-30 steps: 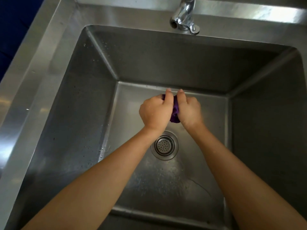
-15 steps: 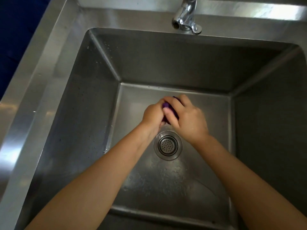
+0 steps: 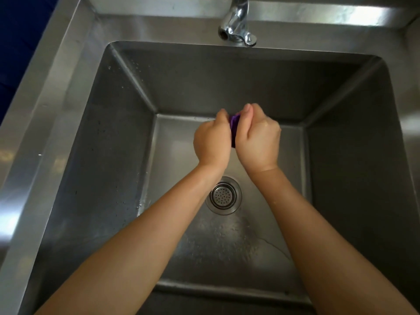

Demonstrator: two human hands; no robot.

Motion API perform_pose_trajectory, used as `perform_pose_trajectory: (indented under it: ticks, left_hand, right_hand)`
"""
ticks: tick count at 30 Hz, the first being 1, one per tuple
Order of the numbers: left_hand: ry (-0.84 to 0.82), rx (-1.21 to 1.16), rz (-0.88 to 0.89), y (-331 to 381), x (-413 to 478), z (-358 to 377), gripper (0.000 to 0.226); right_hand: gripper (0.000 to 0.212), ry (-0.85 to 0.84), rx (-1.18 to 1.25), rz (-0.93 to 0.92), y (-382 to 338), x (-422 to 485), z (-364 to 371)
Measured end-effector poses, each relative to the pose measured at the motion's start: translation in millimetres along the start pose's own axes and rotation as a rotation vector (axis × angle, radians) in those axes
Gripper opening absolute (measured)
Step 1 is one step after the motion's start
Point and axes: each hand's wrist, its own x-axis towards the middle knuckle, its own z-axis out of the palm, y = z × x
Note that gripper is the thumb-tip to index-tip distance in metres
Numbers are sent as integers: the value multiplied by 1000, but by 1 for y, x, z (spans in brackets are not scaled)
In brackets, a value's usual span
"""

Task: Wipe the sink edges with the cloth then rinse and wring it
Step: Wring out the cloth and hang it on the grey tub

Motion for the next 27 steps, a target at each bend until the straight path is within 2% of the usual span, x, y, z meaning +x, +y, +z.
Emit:
perform_pose_trajectory:
  ticks: [5,14,17,19,22,24,26,27]
  left_hand:
    - [-46,-81,79,22,-12,8,62]
    - [-64,-70,147,37,-39,13,63]
    - [-100,15,196,39,-50,15,62]
    - [-123,214,277,36,-55,16,55]
    - [-181,495,335,26,-50,14,62]
    - [-257,602,359,19,-45,15,66]
    - [-324,661,387,15,-46,14,66]
    - [-359,674,394,14,-47,12,66]
  right_hand:
    - [51,72,51,-10,-7,16,-22]
    - [50,95,49,-36,-14,21,-58]
    - [48,126,72,-13,-9,15,-67]
    - [46,90,140,86,-4,1,-69]
    - [35,-71,290,266,4,-20,-72]
    - [32,-139,389,470,6,-24,-79]
    - [38,-227,457,730,6,-21,-89]
    - [41,-287,442,792,6,-20,-94]
